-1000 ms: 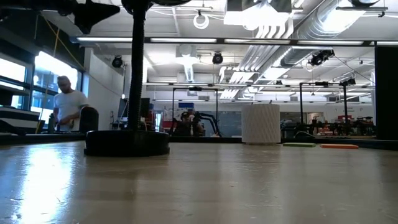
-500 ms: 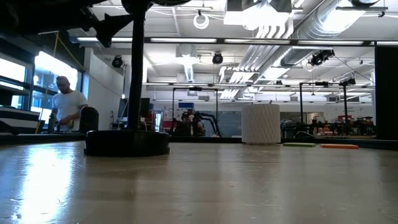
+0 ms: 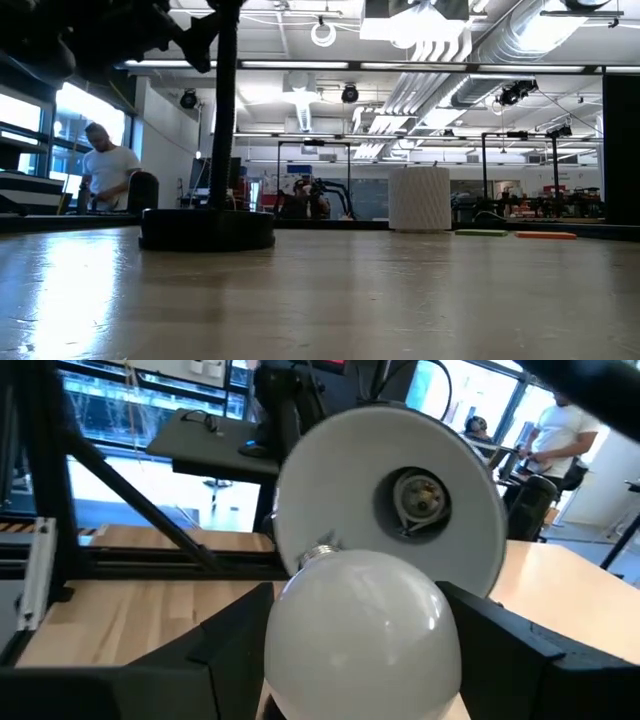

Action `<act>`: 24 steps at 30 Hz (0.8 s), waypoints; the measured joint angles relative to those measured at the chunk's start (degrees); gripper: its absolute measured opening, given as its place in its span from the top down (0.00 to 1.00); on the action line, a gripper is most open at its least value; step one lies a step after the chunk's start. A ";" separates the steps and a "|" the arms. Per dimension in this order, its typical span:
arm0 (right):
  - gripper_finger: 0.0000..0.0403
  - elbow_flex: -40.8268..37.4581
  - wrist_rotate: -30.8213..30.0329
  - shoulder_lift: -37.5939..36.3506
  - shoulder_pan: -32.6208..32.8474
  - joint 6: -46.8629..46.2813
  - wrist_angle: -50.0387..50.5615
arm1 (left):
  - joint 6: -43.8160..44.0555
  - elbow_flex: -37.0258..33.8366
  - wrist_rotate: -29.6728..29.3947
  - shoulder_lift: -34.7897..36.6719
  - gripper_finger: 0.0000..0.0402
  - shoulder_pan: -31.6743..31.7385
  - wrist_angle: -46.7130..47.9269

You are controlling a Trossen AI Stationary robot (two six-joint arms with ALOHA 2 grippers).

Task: Screw lightbulb
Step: Insert the lightbulb into the lamp

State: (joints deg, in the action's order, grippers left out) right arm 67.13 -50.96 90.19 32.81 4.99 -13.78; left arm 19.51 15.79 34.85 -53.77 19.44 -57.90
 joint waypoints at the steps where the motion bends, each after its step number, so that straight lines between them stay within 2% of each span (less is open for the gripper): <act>1: 0.38 0.00 0.20 0.21 -0.29 0.39 -0.34 | 0.15 0.00 0.08 -0.75 0.24 0.00 -0.99; 4: 0.38 0.00 -0.20 1.91 -0.89 3.17 -3.00 | 0.36 0.00 0.03 -2.31 0.24 0.06 -3.06; 7: 0.38 -0.02 -3.81 4.45 -1.47 8.04 -8.08 | -0.09 0.00 -0.05 -2.94 0.24 0.36 -3.52; 11: 0.38 -0.02 -8.87 8.17 -2.53 17.42 -19.04 | -0.06 0.00 -0.18 -2.96 0.24 0.90 -3.39; 15: 0.38 0.20 -10.82 10.57 -3.56 26.40 -28.16 | -0.08 0.00 -1.10 -2.96 0.24 1.37 -3.22; 21: 0.38 7.85 -11.59 14.51 -4.87 34.23 -24.06 | -0.06 0.02 -2.39 -2.96 0.24 1.55 -3.04; 24: 0.38 13.65 -14.81 17.55 -5.88 37.74 -19.82 | -0.02 0.00 -2.52 -2.96 0.24 1.55 -2.84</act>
State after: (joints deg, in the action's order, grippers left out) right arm 80.78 -65.77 107.73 26.93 42.73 -33.60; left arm 19.49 15.79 32.34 -56.73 20.99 -60.75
